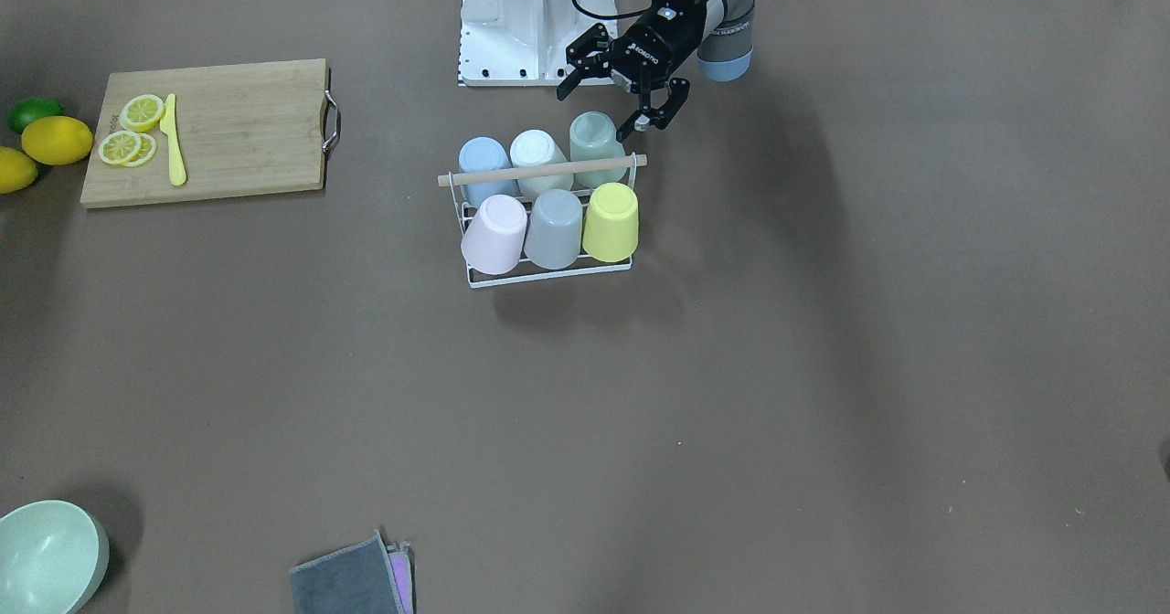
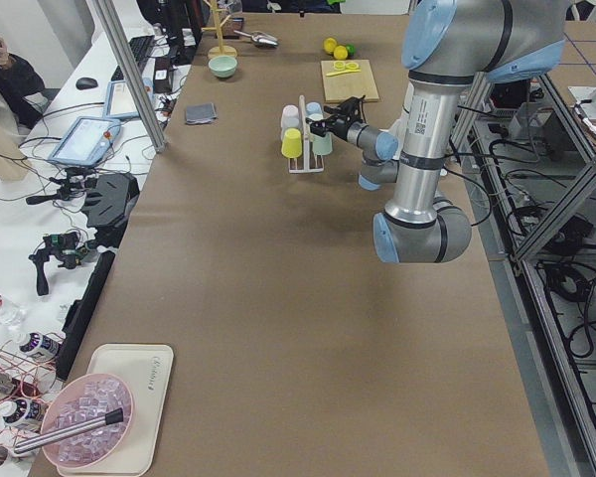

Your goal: Place cup on cup holder

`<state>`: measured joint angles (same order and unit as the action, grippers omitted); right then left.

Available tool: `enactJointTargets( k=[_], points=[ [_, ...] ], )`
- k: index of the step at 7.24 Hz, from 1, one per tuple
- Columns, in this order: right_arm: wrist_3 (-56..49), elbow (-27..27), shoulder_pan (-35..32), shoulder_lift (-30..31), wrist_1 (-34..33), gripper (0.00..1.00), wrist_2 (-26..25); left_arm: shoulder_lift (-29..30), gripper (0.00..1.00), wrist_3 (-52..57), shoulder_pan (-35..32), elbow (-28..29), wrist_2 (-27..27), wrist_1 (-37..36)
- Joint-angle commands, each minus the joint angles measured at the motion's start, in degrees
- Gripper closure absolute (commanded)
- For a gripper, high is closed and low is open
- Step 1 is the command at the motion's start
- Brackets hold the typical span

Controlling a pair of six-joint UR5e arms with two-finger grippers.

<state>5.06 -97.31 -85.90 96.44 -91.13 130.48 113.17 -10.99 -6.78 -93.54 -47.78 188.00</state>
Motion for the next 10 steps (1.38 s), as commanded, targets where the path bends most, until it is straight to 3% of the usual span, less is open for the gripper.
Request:
enactJointTargets(
  k=[1,2,3,4,5,6,8,10],
  points=[
    [2.94,0.1,-0.24,0.15,-0.37,0.01,0.39,0.04,0.03,0.01,-4.79,-7.15,-0.99,-5.94],
    [3.46,0.28,-0.24,0.23,-0.28,0.01,0.56,0.12,0.03,-0.25,-8.48,-9.62,-5.09,-13.9],
    [3.73,0.37,-0.24,0.41,-0.02,0.01,0.65,1.6,0.03,-0.69,-16.26,-9.56,-12.09,-21.55],
    [3.91,0.11,-0.24,1.02,0.25,0.01,1.78,2.14,0.02,-5.13,-25.73,-9.03,-23.48,-30.15],
    [3.73,0.1,-0.24,1.03,0.25,0.01,1.97,4.5,0.02,-8.05,-35.92,-8.77,-37.6,-44.42],
    [3.47,0.45,-0.24,0.42,-0.01,0.01,1.62,7.39,0.02,-7.9,-40.72,-6.5,-44.27,-55.87],
    [3.82,0.37,-0.24,-1.78,-0.36,0.01,-0.31,7.59,0.02,-7.73,-41.73,-3.42,-44.68,-69.79],
    [4.08,-0.15,-1.11,-1.26,-1.86,0.01,0.92,4.72,0.02,-7.9,-45.76,-3.4,-44.6,-83.7]
  ],
)
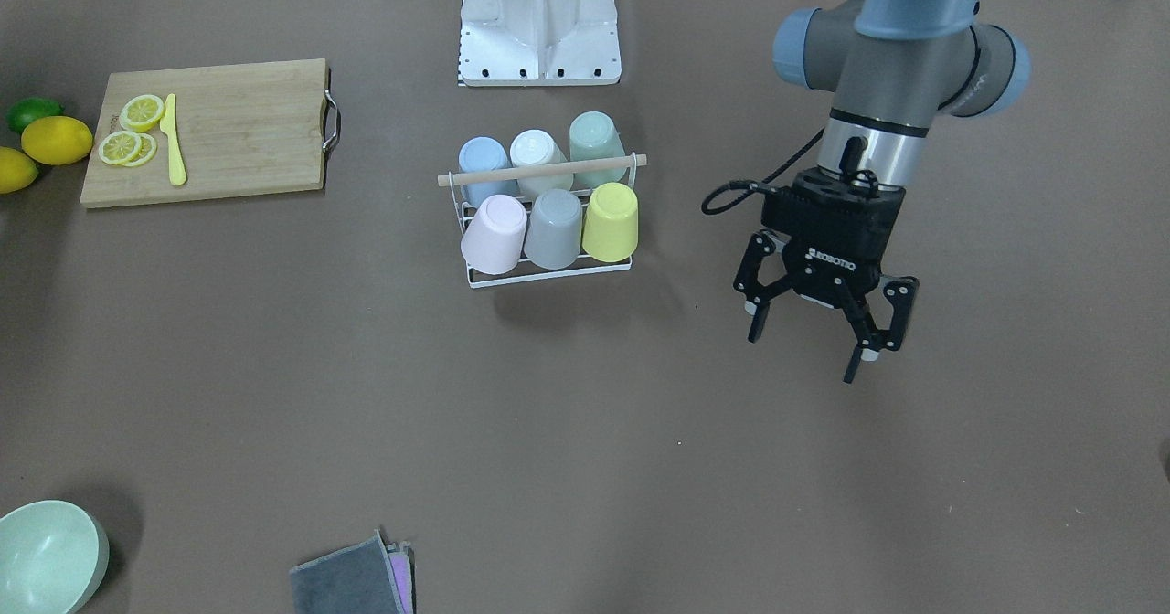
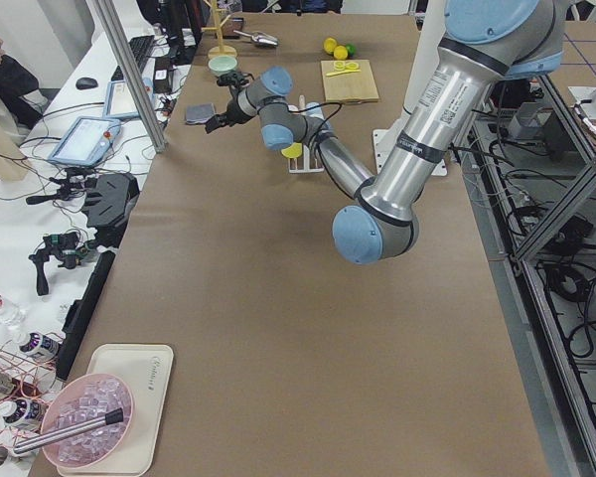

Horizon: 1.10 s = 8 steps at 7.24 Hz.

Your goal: Place cup on cup holder

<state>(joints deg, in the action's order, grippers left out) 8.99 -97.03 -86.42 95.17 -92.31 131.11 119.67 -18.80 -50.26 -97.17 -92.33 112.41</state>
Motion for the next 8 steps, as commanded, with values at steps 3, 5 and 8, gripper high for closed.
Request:
enactJointTargets(
  k=[3,5,8],
  points=[
    [4.34,-0.35,-0.95,0.45,-0.33,0.01,6.85,-6.03,0.02,0.0,-6.77,0.14,-4.23,-30.12],
    [4.46,-0.44,-0.95,0.54,-0.15,0.01,6.44,-7.6,0.02,0.08,-11.31,2.32,-17.19,-37.5],
    [4.11,0.18,-0.95,0.63,-0.15,0.01,3.1,-22.06,0.02,0.17,-24.32,2.16,-35.76,-35.96]
  ],
)
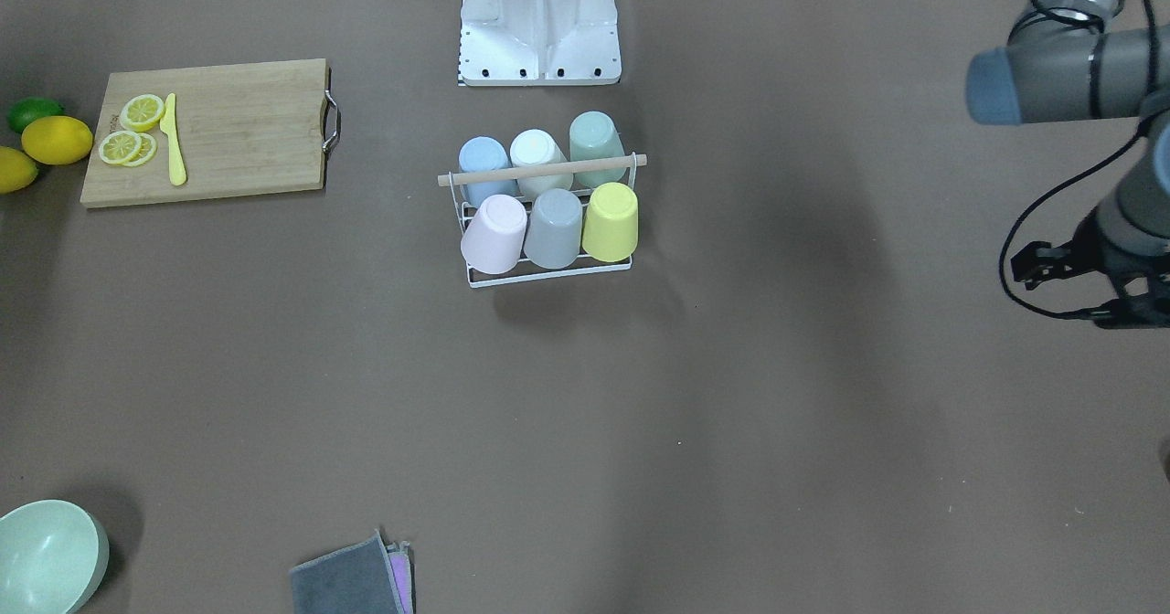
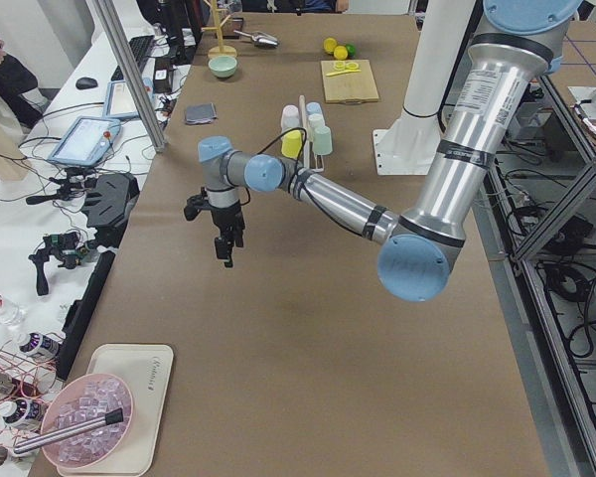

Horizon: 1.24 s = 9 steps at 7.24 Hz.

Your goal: Place cup on cup holder

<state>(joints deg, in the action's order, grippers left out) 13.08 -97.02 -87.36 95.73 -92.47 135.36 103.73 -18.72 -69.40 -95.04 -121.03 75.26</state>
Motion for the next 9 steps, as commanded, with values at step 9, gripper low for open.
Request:
enactJointTargets(
  k=[9],
  points=[
    [0.46,1.75,0.0,1.83,3.97,0.01,-1.24,-18.83,0.02,6.4,-18.14,2.96,-20.13,6.41]
  ],
)
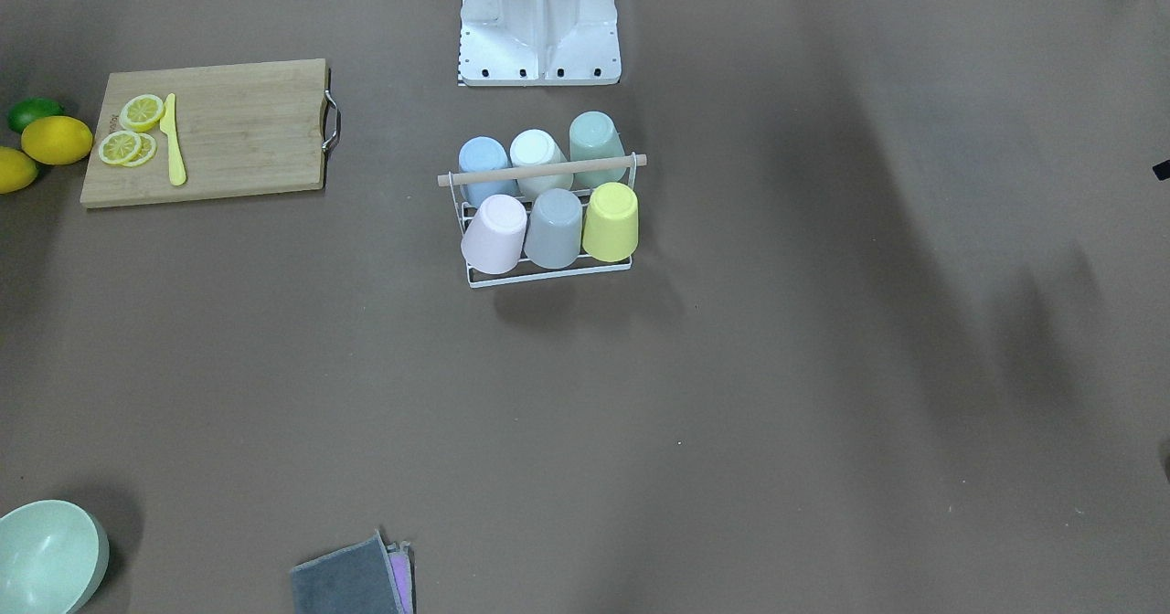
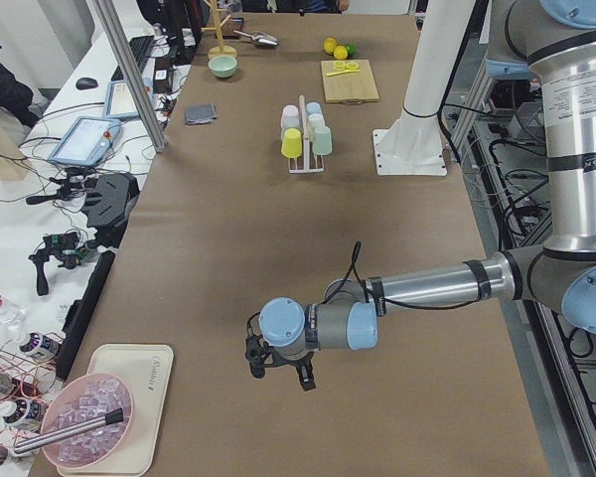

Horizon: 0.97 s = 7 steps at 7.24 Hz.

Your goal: Place cup on cup holder

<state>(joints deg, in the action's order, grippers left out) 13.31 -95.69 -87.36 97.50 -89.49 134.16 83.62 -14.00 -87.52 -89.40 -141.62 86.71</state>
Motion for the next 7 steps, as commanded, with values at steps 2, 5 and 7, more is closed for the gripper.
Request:
enactJointTargets(
  k=[2,5,7],
  points=[
    [-0.03,1.99,0.09,-0.81,1.15,0.0,-0.3,3.2,0.02,1.78,0.59,-5.51,0.65,-12.49],
    [-0.21,2.27,0.09,-0.82,1.16,0.0,-0.83,3.04,0.02,2.22,0.42,-8.07,3.9,-13.59],
    [-0.21,2.36,0.09,-0.82,1.16,0.0,-1.36,2.87,0.02,2.4,0.33,-7.72,3.9,-13.5]
  ],
)
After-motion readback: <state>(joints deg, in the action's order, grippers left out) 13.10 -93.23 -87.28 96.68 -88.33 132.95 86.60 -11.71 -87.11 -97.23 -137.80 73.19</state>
